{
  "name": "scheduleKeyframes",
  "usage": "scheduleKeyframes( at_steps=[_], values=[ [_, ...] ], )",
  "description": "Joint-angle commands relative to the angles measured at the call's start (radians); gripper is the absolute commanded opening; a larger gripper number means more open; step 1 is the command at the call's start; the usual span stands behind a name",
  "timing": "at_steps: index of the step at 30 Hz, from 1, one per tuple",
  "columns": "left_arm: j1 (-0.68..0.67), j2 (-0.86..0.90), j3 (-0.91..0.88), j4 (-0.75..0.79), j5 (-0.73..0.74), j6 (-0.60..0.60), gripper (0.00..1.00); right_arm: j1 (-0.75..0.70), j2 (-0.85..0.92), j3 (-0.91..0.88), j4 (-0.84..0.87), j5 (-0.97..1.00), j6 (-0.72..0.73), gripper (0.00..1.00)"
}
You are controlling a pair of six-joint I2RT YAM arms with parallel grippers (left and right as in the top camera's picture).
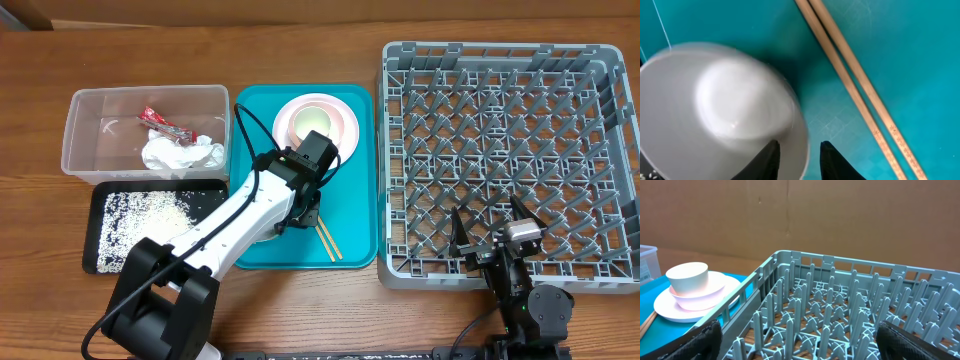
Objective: Sort waste into correct bins and load items into the dishwasher
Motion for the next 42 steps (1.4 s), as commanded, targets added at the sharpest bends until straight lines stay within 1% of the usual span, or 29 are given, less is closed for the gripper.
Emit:
scheduleKeyframes(
  at_steps=[1, 3, 6, 10, 12, 13, 16, 19, 42],
  values=[
    [0.021, -0.013, 0.121, -0.076, -0.029, -0.006, 0.28, 0.004, -0.010, -0.011, 0.006, -0.005, -0.001, 1.00],
    [0.049, -0.030, 0.224, -0.150, -0.033, -0.006, 0.28, 0.004, -0.010, -0.011, 0.005, -0.005, -0.001, 1.00],
    [0.137, -0.063, 0.396, -0.279, -0.033, -0.006, 0.29, 0.004, -0.010, -0.011, 0.006, -0.005, -0.001, 1.00],
    [0.250, -0.091, 0.497, -0.375, -0.055, -0.003, 0.31, 0.004, -0.010, -0.011, 0.006, -0.005, -0.001, 1.00],
    [0.315, -0.105, 0.514, -0.411, -0.093, -0.003, 0.39, 0.004, -0.010, -0.011, 0.006, -0.005, -0.001, 1.00],
    [0.402, -0.114, 0.514, -0.443, -0.103, -0.003, 1.00, 0.004, -0.010, -0.011, 0.005, -0.005, 0.000, 1.00],
    [0.512, -0.109, 0.513, -0.438, -0.103, -0.003, 1.00, 0.004, -0.010, -0.011, 0.006, -0.005, 0.000, 1.00],
    [0.554, -0.107, 0.512, -0.431, -0.103, -0.003, 1.00, 0.004, -0.010, -0.011, 0.006, -0.005, 0.000, 1.00],
    [0.561, -0.107, 0.512, -0.431, -0.103, -0.003, 1.00, 0.004, -0.010, -0.011, 0.006, -0.005, -0.001, 1.00]
  ],
)
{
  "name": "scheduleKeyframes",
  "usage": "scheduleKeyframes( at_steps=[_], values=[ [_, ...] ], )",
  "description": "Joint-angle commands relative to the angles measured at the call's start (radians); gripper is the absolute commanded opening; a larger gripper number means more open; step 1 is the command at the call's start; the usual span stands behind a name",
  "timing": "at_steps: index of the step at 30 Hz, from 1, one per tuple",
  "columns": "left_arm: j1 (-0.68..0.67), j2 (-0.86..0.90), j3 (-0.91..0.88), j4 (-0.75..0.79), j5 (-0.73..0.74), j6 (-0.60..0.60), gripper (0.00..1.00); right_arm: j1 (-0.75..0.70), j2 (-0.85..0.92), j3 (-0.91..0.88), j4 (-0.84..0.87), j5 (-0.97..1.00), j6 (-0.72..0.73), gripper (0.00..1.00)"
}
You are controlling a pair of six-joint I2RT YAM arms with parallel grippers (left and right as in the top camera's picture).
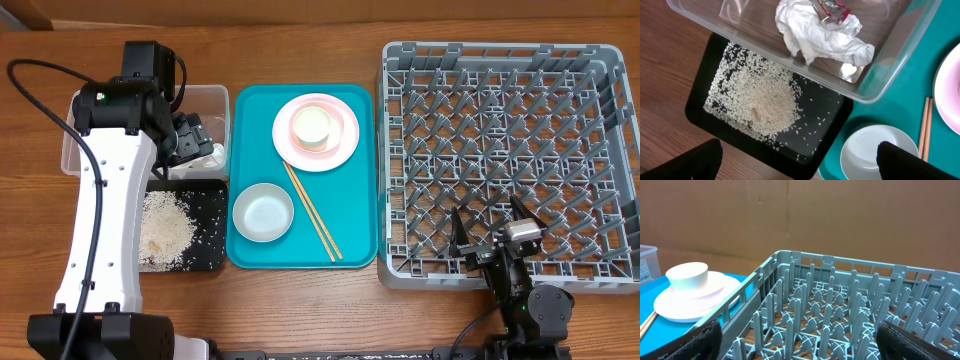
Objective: Sort waste into correct bins and load items into the dishwasher
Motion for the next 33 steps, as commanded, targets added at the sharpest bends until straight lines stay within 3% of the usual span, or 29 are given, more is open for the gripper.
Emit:
scheduleKeyframes(
  at_steps=[1, 5, 13, 24, 28, 33],
  values=[
    [0.002, -0.004, 0.011, 0.004, -0.014, -0.003, 1.00, 0.004, -0.010, -0.011, 0.006, -0.005, 0.000, 1.00],
    [0.002, -0.004, 0.011, 0.004, -0.014, -0.003, 1.00, 0.004, -0.010, -0.011, 0.029, -0.009, 0.000, 1.00],
    [0.002, -0.004, 0.011, 0.004, -0.014, -0.003, 1.00, 0.004, -0.010, -0.010, 0.129, -0.447, 0.084, 1.00],
    [0.002, -0.004, 0.011, 0.004, -0.014, -0.003, 1.00, 0.005, -0.010, 0.000, 0.167, -0.515, 0.321, 1.00],
    [0.002, -0.004, 0.011, 0.004, -0.014, -0.003, 1.00, 0.004, -0.008, 0.138, -0.070, -0.372, 0.341, 1.00],
    [0.002, -0.004, 0.011, 0.004, -0.014, -0.003, 1.00, 0.004, 0.101, 0.469, -0.363, -0.188, 0.333, 1.00]
  ],
)
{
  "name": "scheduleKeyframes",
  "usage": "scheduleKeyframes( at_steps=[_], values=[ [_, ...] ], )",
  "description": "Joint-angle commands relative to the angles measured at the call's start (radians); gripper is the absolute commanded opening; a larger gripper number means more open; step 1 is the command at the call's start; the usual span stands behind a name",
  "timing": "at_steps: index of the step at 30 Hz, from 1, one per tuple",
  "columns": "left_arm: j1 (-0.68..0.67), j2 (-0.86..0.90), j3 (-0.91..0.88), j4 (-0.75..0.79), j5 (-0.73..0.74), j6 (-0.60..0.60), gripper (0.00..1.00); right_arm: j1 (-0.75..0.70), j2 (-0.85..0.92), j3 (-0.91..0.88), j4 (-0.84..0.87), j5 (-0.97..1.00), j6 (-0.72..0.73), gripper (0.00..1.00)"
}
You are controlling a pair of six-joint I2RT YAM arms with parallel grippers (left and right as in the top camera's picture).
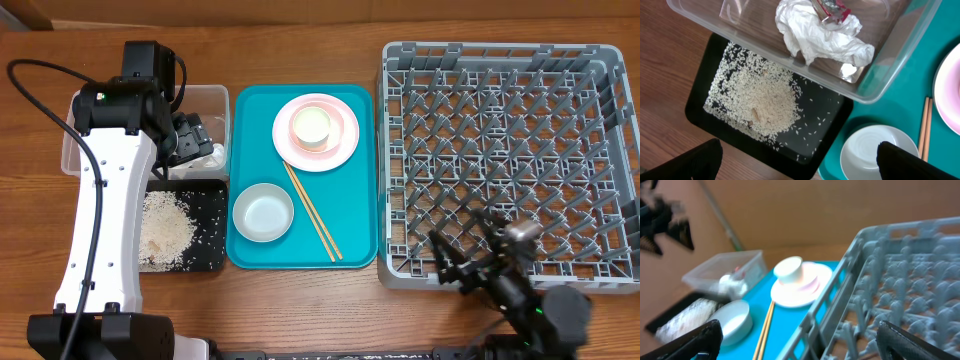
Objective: Sort waste into correct bins and load items into the dishwasher
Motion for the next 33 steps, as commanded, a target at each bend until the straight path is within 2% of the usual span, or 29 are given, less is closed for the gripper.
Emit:
scheduleKeyframes(
  at_steps=[1, 6, 9, 12, 15, 16, 18, 19, 20, 24, 26, 29, 33],
  values=[
    [0.002, -0.004, 0.011, 0.003, -0.014, -0.003, 1.00, 0.004, 0.101, 0.296, -0.111, 0.165, 0.013, 1.00],
    [0.002, -0.004, 0.011, 0.003, -0.014, -0.003, 1.00, 0.004, 0.509, 0.840, -0.493, 0.190, -0.040, 1.00],
    [0.002, -0.004, 0.011, 0.003, -0.014, -0.003, 1.00, 0.004, 0.724, 1.091, -0.697, 0.123, -0.040, 1.00],
    [0.002, -0.004, 0.011, 0.003, -0.014, -0.003, 1.00, 0.004, 0.915, 1.276, -0.752, -0.045, 0.000, 1.00],
    [0.002, -0.004, 0.011, 0.003, -0.014, -0.003, 1.00, 0.004, 1.010, 1.305, -0.736, -0.204, 0.040, 1.00],
    [0.002, -0.004, 0.011, 0.003, -0.014, -0.003, 1.00, 0.004, 1.045, 1.305, -0.716, -0.267, 0.065, 0.90],
    [0.002, -0.004, 0.011, 0.003, -0.014, -0.003, 1.00, 0.008, 1.106, 1.305, -0.712, -0.297, 0.153, 0.60],
    [0.002, -0.004, 0.011, 0.003, -0.014, -0.003, 1.00, 0.021, 1.136, 1.305, -0.712, -0.290, 0.152, 0.49],
    [0.002, -0.004, 0.011, 0.003, -0.014, -0.003, 1.00, 0.046, 1.163, 1.305, -0.712, -0.250, 0.152, 0.45],
    [0.002, -0.004, 0.011, 0.003, -0.014, -0.003, 1.00, 0.222, 1.231, 1.305, -0.668, 0.002, 0.152, 0.40],
    [0.002, -0.004, 0.011, 0.003, -0.014, -0.003, 1.00, 0.366, 1.279, 1.305, -0.606, 0.153, 0.152, 0.32],
    [0.002, -0.004, 0.011, 0.003, -0.014, -0.003, 1.00, 0.513, 1.375, 1.305, -0.514, 0.319, 0.153, 0.31],
    [0.002, -0.004, 0.011, 0.003, -0.014, -0.003, 1.00, 0.608, 1.545, 1.309, -0.386, 0.394, 0.090, 0.31]
  ],
)
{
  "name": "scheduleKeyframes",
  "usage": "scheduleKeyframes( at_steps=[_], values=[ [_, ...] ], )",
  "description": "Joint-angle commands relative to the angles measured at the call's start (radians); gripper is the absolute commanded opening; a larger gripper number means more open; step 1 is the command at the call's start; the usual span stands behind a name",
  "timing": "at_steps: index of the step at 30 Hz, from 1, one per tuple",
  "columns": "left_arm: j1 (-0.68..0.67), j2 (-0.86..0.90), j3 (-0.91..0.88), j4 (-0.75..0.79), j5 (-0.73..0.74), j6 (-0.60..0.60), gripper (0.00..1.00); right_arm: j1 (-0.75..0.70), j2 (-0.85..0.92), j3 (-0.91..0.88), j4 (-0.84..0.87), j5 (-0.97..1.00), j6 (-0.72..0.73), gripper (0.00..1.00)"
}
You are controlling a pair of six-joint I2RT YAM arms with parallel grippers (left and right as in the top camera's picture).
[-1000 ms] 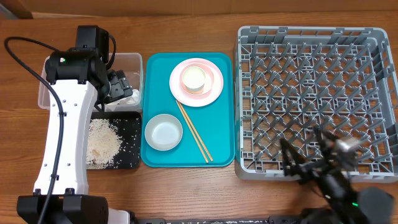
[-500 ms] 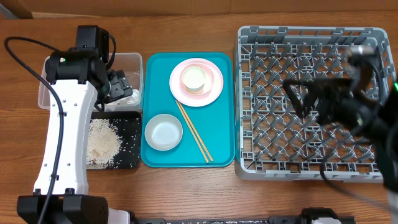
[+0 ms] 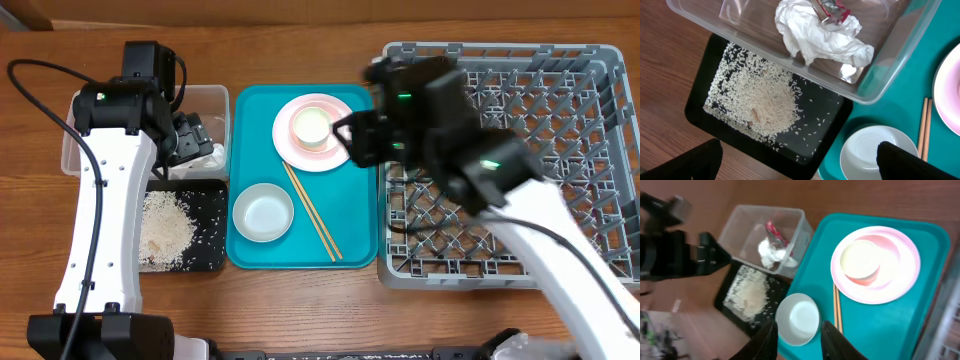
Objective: Sort waste into correct bins and load items into the dishwasher
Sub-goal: 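Reach the right gripper to the white cup on the plate and grasp it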
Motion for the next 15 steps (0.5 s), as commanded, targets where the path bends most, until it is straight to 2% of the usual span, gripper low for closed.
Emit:
scheduleKeyframes(
  at_steps=[1, 9, 15],
  values=[
    [0.002, -0.004, 0.011, 0.001, -0.014, -0.003, 1.00, 0.055, 0.162, 0.032, 0.097, 0.135, -0.051, 0.33],
    [0.002, -0.004, 0.011, 0.001, -0.014, -0.003, 1.00, 0.091, 0.456, 0.061, 0.272, 0.249, -0.150, 0.40],
    [0.002, -0.004, 0.011, 0.001, -0.014, -0.003, 1.00, 0.093, 0.509, 0.061, 0.393, 0.283, -0.183, 0.40]
  ],
)
